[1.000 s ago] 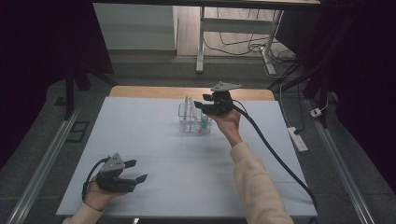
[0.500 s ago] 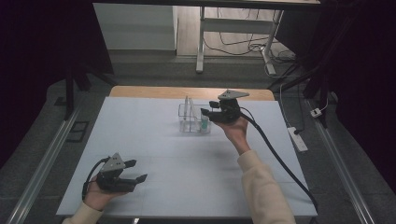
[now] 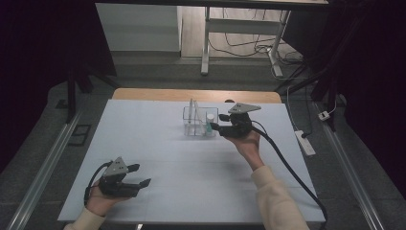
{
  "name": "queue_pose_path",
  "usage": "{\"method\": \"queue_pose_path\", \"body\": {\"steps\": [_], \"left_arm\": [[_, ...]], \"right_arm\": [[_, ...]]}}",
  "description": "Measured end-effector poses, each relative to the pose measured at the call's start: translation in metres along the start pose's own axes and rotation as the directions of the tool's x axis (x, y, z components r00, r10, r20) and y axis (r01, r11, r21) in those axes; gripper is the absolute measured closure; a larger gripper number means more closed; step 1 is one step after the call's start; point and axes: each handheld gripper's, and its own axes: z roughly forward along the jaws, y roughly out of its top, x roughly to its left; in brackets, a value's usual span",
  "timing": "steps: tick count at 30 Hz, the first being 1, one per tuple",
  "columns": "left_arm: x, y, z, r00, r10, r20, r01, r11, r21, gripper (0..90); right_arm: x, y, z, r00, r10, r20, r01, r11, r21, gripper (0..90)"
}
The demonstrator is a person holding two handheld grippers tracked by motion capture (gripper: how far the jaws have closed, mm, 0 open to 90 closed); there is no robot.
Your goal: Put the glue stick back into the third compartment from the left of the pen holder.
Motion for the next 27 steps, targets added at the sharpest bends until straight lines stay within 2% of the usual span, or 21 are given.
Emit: {"method": "queue_pose_path", "body": {"steps": [7,13,18,27], "left_arm": [[0.000,0.000,0.000,1.0000,-0.001,0.001,0.001,1.0000,-0.001,27.1],[0.000,0.000,0.001,1.0000,-0.001,0.001,0.001,1.0000,0.000,27.1],[0.000,0.000,0.001,1.0000,-0.003,0.001,0.003,1.0000,0.000,27.0],[0.001,0.000,0.000,0.9999,-0.010,-0.007,0.010,0.9999,-0.008,27.1]], "right_arm": [[0.004,-0.022,-0.012,0.9999,0.010,-0.004,-0.010,1.000,0.025,43.4],[0.004,-0.039,-0.026,0.9994,0.034,-0.009,-0.033,0.999,0.026,42.6],[0.005,-0.054,-0.037,0.9997,0.025,-0.002,-0.025,0.998,0.059,41.3],[0.008,-0.075,-0.060,0.9995,0.028,0.016,-0.029,0.997,0.073,39.4]]}}
